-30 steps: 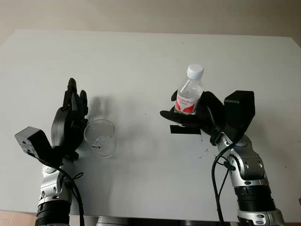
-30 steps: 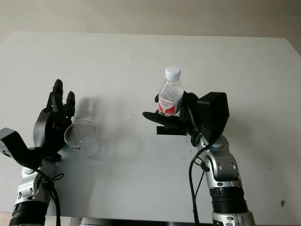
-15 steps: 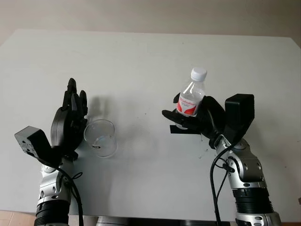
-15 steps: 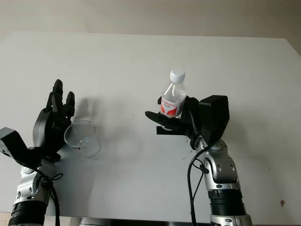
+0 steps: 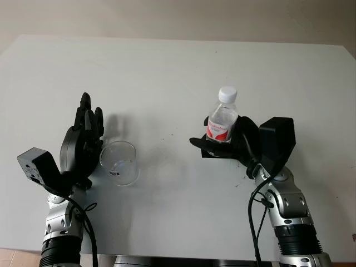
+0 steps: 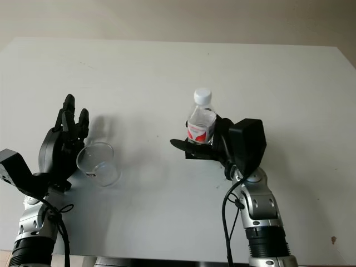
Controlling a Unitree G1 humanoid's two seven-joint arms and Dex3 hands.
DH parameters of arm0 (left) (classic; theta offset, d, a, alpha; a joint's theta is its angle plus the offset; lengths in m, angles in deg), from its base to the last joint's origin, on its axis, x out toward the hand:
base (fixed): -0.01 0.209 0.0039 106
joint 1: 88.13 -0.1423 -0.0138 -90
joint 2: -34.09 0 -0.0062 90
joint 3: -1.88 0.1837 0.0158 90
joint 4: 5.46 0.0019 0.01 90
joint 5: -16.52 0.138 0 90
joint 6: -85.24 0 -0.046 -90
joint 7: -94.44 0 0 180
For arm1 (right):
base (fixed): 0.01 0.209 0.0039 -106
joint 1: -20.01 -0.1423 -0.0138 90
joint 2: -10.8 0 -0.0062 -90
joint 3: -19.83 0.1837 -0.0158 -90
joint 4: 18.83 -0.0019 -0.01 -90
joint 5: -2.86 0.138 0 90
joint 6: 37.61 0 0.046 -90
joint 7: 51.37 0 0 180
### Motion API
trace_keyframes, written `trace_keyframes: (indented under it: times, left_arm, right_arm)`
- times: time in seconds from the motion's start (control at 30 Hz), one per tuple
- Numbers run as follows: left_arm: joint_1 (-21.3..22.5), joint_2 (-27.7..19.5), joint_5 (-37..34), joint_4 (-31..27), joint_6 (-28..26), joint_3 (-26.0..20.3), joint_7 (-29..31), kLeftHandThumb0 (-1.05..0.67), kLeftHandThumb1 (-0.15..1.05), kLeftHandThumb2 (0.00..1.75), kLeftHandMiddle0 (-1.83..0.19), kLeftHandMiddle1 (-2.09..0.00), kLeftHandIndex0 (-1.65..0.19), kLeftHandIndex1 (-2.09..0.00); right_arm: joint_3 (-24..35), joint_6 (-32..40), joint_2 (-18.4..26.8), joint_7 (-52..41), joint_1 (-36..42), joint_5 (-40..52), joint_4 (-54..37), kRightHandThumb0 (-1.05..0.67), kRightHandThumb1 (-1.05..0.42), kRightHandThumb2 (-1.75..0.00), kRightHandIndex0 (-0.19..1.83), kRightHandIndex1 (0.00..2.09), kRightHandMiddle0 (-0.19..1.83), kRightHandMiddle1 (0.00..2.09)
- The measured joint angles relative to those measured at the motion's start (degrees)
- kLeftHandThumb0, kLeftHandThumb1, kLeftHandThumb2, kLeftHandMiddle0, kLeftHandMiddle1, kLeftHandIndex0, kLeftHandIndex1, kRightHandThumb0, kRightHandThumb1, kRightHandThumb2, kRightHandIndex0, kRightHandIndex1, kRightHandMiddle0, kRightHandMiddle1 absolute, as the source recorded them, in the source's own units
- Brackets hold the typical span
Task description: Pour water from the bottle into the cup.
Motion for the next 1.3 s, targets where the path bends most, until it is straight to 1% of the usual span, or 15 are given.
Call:
trace_keyframes:
  times: [0.1, 0.13, 0.2, 0.3, 0.33, 0.4, 0.43, 0.47, 0.53, 0.63, 0.83, 0.87, 0.97, 1.13, 1.3]
  left_arm:
    - [-0.1, 0.0, -0.1, 0.0, -0.2, -0.2, 0.2, -0.84, 1.05, 0.63, 0.15, -0.06, 0.19, -0.01]
    - [-0.1, -0.2, -0.1, -0.1, -0.2, -0.2, 0.3, -0.84, 1.05, 0.63, 0.16, -0.05, 0.19, -0.01]
    - [-0.3, -0.5, -0.2, 0.0, -0.4, -0.3, 0.6, -0.84, 1.05, 0.62, 0.16, -0.05, 0.19, -0.01]
    - [-0.5, -0.7, -0.3, 0.0, -0.6, -0.5, 0.7, -0.84, 1.05, 0.62, 0.16, -0.05, 0.19, -0.01]
    - [-0.6, -0.8, -0.3, 0.0, -0.7, -0.5, 0.8, -0.84, 1.05, 0.62, 0.15, -0.06, 0.19, -0.01]
    - [-0.7, -0.9, -0.5, 0.0, -0.8, -0.6, 0.8, -0.84, 1.05, 0.62, 0.15, -0.06, 0.19, -0.01]
    - [-0.8, -0.9, -0.5, 0.0, -0.8, -0.7, 0.9, -0.84, 1.05, 0.62, 0.15, -0.06, 0.19, -0.01]
    - [-0.8, -0.9, -0.5, 0.1, -0.8, -0.7, 0.9, -0.84, 1.05, 0.62, 0.15, -0.06, 0.19, -0.02]
    - [-0.9, -0.9, -0.5, 0.3, -0.8, -0.7, 1.0, -0.84, 1.05, 0.62, 0.15, -0.06, 0.19, -0.02]
    - [-0.9, -1.0, -0.5, 0.7, -0.8, -0.8, 1.1, -0.84, 1.05, 0.61, 0.15, -0.05, 0.19, -0.02]
    - [-0.9, -1.1, -0.5, 1.0, -0.8, -1.1, 1.4, -0.84, 1.05, 0.61, 0.15, -0.06, 0.18, -0.01]
    - [-0.9, -1.1, -0.5, 1.0, -0.8, -1.1, 1.4, -0.84, 1.05, 0.61, 0.15, -0.05, 0.18, -0.01]
    - [-0.8, -1.1, -0.5, 1.0, -0.8, -1.2, 1.5, -0.84, 1.05, 0.61, 0.15, -0.05, 0.18, -0.02]
    - [-0.8, -1.1, -0.5, 1.0, -0.8, -1.2, 1.1, -0.84, 1.05, 0.62, 0.15, -0.05, 0.19, -0.02]
    - [-0.8, -1.1, -0.5, 1.0, -0.7, -1.1, 1.0, -0.84, 1.05, 0.62, 0.15, -0.05, 0.19, -0.02]
  right_arm:
    - [-0.7, -1.8, 0.0, 0.7, 0.4, -1.6, 0.3, -0.4, -1.04, -0.08, 0.16, 2.09, 0.07, 2.09]
    - [-0.8, -2.3, -0.1, 0.9, 0.7, -1.7, 0.4, -0.43, -1.02, -0.06, 0.04, 2.01, 0.01, 2.07]
    - [-0.9, -3.1, -0.4, 1.0, 1.1, -1.6, 0.7, -0.47, -1.0, -0.05, -0.07, 1.87, -0.07, 1.98]
    - [-0.9, -4.6, -0.7, 0.9, 1.9, -1.2, 1.3, -0.54, -0.97, -0.05, -0.13, 1.43, -0.16, 1.62]
    - [-0.9, -5.1, -0.8, 0.9, 2.2, -1.2, 1.4, -0.56, -0.97, -0.05, -0.14, 1.19, -0.18, 1.39]
    - [-1.0, -6.6, -0.8, 1.0, 2.9, -1.4, 1.9, -0.59, -0.96, -0.05, -0.08, 0.82, -0.15, 1.06]
    - [-1.1, -7.6, -0.9, 1.0, 3.2, -1.5, 2.4, -0.61, -0.96, -0.05, -0.02, 0.54, -0.12, 0.83]
    - [-1.1, -8.8, -1.0, 1.0, 3.4, -1.6, 3.0, -0.63, -0.96, -0.05, 0.02, 0.37, -0.1, 0.69]
    - [-0.9, -10.8, -1.3, 1.2, 3.7, -1.5, 4.4, -0.65, -0.95, -0.05, 0.04, 0.17, -0.08, 0.49]
    - [-0.4, -13.7, -2.1, 1.8, 3.9, -1.2, 6.7, -0.66, -0.94, -0.05, 0.01, 0.09, -0.09, 0.4]
    - [0.4, -17.8, -3.8, 2.8, 4.1, -0.9, 10.0, -0.68, -0.93, -0.05, -0.14, 0.02, -0.17, 0.25]
    - [0.4, -18.7, -3.9, 2.7, 4.2, -0.9, 10.4, -0.72, -0.93, -0.05, -0.17, 0.01, -0.18, 0.16]
    - [0.5, -23.2, -3.9, 2.9, 4.6, -1.5, 12.2, -0.83, -0.93, -0.06, -0.19, 0.0, -0.19, 0.02]
    - [0.5, -32.9, -3.5, 5.2, 5.2, -4.5, 16.0, -0.94, -0.94, -0.06, -0.19, 0.0, -0.19, 0.0]
    - [0.8, -36.8, -3.5, 8.5, 6.6, -6.3, 15.1, -0.98, -0.97, -0.06, -0.19, 0.0, -0.19, 0.0]
